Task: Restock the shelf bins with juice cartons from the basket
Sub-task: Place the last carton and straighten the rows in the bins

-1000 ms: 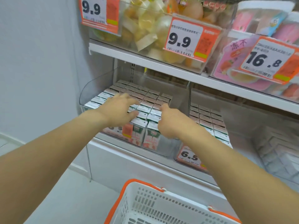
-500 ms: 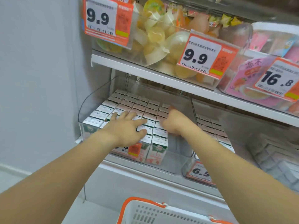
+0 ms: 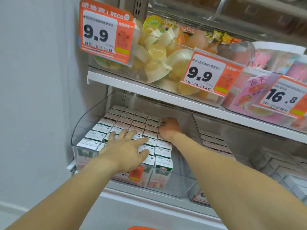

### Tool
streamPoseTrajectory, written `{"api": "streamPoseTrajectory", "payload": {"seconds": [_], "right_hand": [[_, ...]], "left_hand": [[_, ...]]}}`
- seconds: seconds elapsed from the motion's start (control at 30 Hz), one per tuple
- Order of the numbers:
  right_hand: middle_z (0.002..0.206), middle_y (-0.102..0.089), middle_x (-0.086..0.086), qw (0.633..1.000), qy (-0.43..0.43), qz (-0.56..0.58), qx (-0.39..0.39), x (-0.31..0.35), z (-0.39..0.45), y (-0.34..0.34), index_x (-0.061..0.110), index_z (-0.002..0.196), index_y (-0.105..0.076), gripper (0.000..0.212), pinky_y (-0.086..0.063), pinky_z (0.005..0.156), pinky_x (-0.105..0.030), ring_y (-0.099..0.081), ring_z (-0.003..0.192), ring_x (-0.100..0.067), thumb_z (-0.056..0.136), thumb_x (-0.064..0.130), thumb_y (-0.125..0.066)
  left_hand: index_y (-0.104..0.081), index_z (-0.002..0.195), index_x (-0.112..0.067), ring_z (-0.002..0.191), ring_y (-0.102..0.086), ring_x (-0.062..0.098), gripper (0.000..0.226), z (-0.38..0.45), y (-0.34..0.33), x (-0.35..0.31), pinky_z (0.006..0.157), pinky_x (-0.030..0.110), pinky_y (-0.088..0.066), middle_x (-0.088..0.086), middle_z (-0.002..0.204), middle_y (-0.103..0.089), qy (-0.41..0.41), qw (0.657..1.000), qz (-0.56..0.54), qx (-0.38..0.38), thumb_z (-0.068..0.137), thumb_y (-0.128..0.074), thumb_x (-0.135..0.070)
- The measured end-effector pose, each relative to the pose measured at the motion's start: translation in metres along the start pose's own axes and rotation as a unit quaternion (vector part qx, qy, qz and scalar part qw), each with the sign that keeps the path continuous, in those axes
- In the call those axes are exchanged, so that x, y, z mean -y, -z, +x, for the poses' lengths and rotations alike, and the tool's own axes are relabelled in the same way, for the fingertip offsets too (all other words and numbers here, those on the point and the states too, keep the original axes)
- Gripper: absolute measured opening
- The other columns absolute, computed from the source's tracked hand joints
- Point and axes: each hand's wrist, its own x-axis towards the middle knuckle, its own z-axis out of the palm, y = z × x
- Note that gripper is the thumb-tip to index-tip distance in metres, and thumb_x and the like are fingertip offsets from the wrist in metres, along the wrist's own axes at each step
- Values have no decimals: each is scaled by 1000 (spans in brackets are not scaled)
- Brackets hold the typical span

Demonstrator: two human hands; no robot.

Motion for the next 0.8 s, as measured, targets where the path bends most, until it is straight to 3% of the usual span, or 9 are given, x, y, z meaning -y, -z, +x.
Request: {"api": "streamPoseTrajectory", "payload": {"seconds": [0.1, 0.13, 0.23, 0.3, 0.37, 0.5, 0.63, 0.73, 0.8], "right_hand": [[163, -13, -9, 999, -40, 0, 19, 4, 1, -1, 20, 155, -22, 55, -30, 115, -35, -19, 149, -35, 103, 19, -39], [164, -14, -9, 999, -52, 5, 15, 4, 2, -2, 21, 157, -19, 57, -31, 114, -36, -20, 149, -35, 103, 23, -39], [152, -44, -5, 995, -66, 71, -20, -2, 1, -4, 27, 154, -27, 55, -41, 92, -25, -52, 124, -26, 102, 34, -42], [147, -51, 1, 993, -59, 103, -14, -5, 0, -4, 31, 149, -37, 50, -38, 85, -21, -57, 116, -23, 100, 31, -44], [148, -49, 2, 992, -52, 111, -1, -6, 2, -3, 35, 145, -45, 51, -37, 88, -20, -52, 128, -25, 96, 22, -46], [147, -51, 5, 987, -55, 147, 24, -7, 3, -3, 38, 141, -51, 54, -35, 88, -17, -52, 129, -23, 94, 11, -48], [151, -46, 4, 982, -48, 177, 44, -8, 3, -7, 35, 145, -46, 54, -35, 96, -17, -48, 133, -22, 98, 8, -43], [154, -42, 0, 981, -49, 180, 47, -10, 4, -8, 35, 149, -39, 55, -38, 108, -26, -46, 135, -25, 100, 10, -44], [157, -36, -2, 984, -56, 166, 43, -7, 2, -7, 33, 153, -29, 62, -43, 101, -27, -49, 131, -27, 98, 14, -51]], "left_hand": [[-19, 152, -47, 152, 3, 20, 57, -2, 0, 0, 121, 54, 4, -2, 165, -7, 0, 1000, -4, 1, 97, -24, -60], [-19, 152, -47, 152, 3, 20, 57, -2, 0, 0, 121, 54, 5, -2, 165, -7, 0, 1000, -4, 1, 97, -24, -61], [-20, 152, -47, 152, 3, 21, 57, -2, 0, 0, 121, 54, 5, -2, 165, -8, 0, 1000, -3, -3, 97, -24, -61], [-20, 152, -47, 152, 2, 20, 57, -2, 0, -1, 121, 54, 5, -3, 165, -8, 0, 1000, -2, -4, 97, -25, -60], [-20, 152, -46, 152, 2, 20, 57, -3, 1, -1, 121, 54, 4, -2, 165, -9, 0, 1000, 0, -4, 97, -25, -60], [-20, 153, -46, 151, 1, 20, 57, -3, 1, -2, 121, 54, 4, -2, 165, -10, 1, 1000, 0, -7, 97, -25, -60], [-21, 153, -46, 151, 1, 20, 57, -3, 1, -1, 121, 54, 4, -2, 165, -10, 1, 1000, 1, -7, 97, -25, -60], [-21, 153, -45, 152, 2, 21, 57, -3, 1, -2, 121, 54, 4, -1, 165, -9, 0, 1000, 2, -7, 97, -25, -60], [-21, 153, -45, 152, 2, 21, 57, -3, 1, -1, 121, 54, 4, -2, 165, -9, 0, 1000, 2, -5, 97, -25, -60]]}}
